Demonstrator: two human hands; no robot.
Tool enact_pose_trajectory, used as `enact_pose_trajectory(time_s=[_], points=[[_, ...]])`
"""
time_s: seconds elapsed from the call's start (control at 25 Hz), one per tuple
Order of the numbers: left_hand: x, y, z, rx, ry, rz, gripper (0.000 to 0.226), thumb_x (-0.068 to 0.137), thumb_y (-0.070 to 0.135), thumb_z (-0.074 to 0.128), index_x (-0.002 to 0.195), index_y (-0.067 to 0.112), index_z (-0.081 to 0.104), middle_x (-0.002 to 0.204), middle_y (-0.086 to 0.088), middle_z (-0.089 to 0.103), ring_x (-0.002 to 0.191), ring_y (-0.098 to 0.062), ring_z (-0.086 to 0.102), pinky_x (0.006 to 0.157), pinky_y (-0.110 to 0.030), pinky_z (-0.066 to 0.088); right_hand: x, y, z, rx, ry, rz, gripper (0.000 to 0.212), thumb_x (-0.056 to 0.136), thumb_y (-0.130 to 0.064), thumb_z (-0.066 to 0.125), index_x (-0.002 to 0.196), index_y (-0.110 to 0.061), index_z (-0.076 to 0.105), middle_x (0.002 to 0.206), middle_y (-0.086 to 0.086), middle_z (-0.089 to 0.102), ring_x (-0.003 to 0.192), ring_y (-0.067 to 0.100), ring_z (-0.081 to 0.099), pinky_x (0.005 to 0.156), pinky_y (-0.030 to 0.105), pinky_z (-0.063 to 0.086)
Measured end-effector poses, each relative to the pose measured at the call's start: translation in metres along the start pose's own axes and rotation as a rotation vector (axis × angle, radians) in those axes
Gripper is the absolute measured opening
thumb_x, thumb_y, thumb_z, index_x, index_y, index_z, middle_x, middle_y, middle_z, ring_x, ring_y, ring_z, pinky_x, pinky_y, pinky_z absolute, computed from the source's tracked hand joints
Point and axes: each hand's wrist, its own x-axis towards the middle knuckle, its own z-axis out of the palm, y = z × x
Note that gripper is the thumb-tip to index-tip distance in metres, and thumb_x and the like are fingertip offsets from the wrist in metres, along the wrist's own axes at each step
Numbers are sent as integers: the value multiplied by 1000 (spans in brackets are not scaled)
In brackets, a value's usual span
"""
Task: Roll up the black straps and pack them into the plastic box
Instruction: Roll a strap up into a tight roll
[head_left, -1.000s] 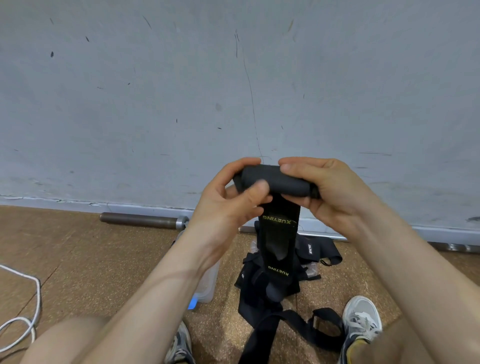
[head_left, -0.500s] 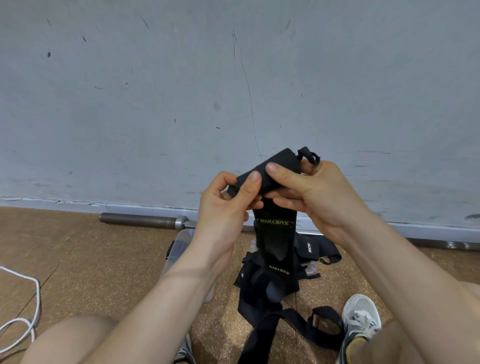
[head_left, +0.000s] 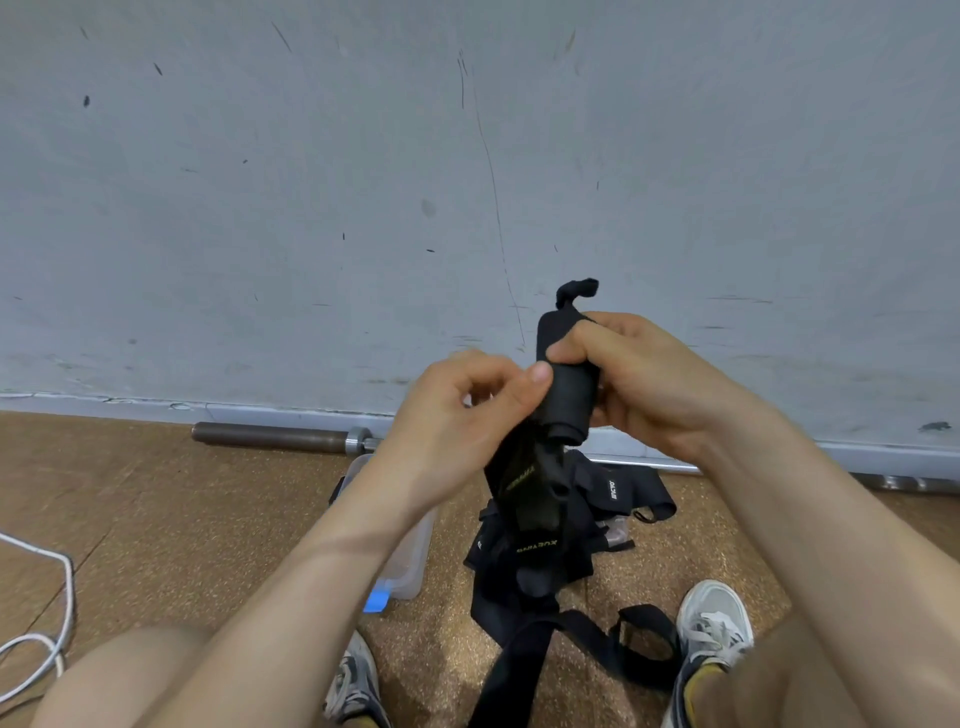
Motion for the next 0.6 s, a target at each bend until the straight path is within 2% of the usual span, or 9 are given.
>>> enact_pose_trajectory(time_s=[0.04,0.08,0.16,0.2,0.32,0.4,0.52,0.56,0.6], points=[[3,-1,-5,-102,3,-36,43,68,59,66,83,19,63,84,2,60,84,-9,57,79,-25,46,-2,-2,-2,28,-82,-15,6,78,-12,62,77,-16,58,72,5,57,68,18,55,61,31,47],[5,-4,-9,-236,-54,-70,50,65,55,74,97,18,63,97,1,66,97,-11,61,87,-25,48,-4,-3,-4,71,-179,-31,11,72,-12,62,82,-16,61,76,6,61,71,19,57,63,31,48],[6,-7,-9,-469,-214,-130,70,67,45,85,122,10,58,113,-9,70,108,-21,65,92,-28,52,-7,-7,-9,128,-310,-38,35,65,-11,68,99,-17,63,84,8,67,71,20,64,63,30,54],[4,-6,-6,-518,-230,-129,66,74,37,83,126,6,57,112,-13,71,106,-23,66,91,-29,53,-7,-9,-13,108,-298,-41,44,63,-10,70,106,-18,61,83,9,68,68,21,64,60,30,54],[1,8,4,-401,-22,-127,40,82,21,76,118,10,62,99,-10,76,93,-20,72,79,-30,57,-5,-17,-22,-151,-50,-91,51,64,-16,74,113,-20,59,76,13,69,65,26,59,54,33,45],[-1,10,11,-385,40,-147,32,86,17,73,115,19,59,95,-5,77,89,-17,74,72,-28,57,-3,-18,-20,-249,76,-179,40,71,-15,77,109,-20,65,84,18,71,66,23,59,50,28,42],[-4,11,23,-385,33,-165,33,93,16,66,120,27,51,111,0,72,102,-13,70,84,-33,58,1,-13,-11,-113,173,-267,8,87,-12,70,93,-16,71,77,6,69,63,11,63,53,22,47],[-4,11,26,-391,61,-169,31,93,17,66,119,28,51,111,0,72,102,-13,70,87,-37,57,2,-11,-7,-98,183,-264,3,90,-19,68,91,-16,70,73,-1,68,61,7,61,51,20,46],[-3,10,27,-408,101,-178,30,93,17,66,117,28,51,109,0,72,100,-13,70,87,-39,57,4,-9,-5,-166,179,-260,12,92,-29,65,91,-17,67,71,-7,65,58,2,59,49,17,44]])
